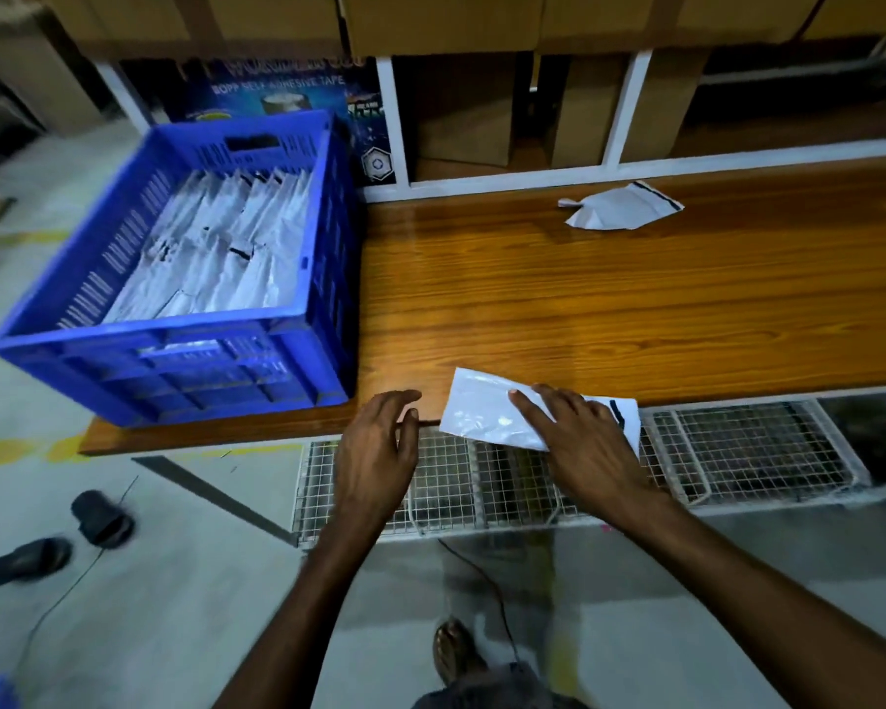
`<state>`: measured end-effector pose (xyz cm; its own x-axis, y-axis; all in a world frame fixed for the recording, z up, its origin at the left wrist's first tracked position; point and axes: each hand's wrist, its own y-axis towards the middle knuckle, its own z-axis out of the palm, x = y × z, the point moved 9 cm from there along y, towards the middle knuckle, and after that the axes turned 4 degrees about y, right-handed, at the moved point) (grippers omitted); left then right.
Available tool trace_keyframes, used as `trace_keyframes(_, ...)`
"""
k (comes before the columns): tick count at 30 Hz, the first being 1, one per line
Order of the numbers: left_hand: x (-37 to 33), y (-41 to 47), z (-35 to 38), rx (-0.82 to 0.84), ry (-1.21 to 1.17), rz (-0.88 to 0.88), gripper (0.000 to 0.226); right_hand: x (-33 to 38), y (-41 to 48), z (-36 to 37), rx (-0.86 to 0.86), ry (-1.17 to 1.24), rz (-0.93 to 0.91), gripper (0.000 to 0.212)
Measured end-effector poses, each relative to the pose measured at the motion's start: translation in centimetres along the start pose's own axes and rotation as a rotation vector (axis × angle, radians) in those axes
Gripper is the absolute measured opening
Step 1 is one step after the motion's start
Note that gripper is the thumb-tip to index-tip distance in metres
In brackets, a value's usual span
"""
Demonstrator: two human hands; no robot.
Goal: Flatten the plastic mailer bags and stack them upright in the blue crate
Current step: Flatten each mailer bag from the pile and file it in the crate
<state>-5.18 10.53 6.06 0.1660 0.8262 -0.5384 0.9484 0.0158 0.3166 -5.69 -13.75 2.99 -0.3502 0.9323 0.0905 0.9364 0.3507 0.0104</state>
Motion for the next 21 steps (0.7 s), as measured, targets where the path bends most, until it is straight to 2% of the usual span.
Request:
trace_keyframes(3,-1.4,-0.4,-3.8,-0.098,0.014,0.026,0.023,1.7,-1.0,-3.2,-0.094,0.092,0.063,0.098)
trace_keyframes(8,-0.7,-0.6,-11.8,-0.292,0.018,0.014,0.018,7.4,-0.4,-10.1,-0.255,0.242,-0.002,0.089)
trace_keyframes(14,4.7,3.7,-20.1,-0.483,-0.065,-0.021,0.016,15.2,4.0,-17.2,-0.418,0.29,-0.083,0.08)
trace_keyframes(18,10.9,8.6,-24.8,-0.477,-0.083,-0.038,0.017,20.9,9.2,-21.5,-0.538,0.414,-0.107,0.065)
trace_keyframes(21,16.1,13.9,-26.9,-0.313,0.085,0.03,0.019,26.1,15.2,-22.2,-0.548,0.467,-0.086,0.07)
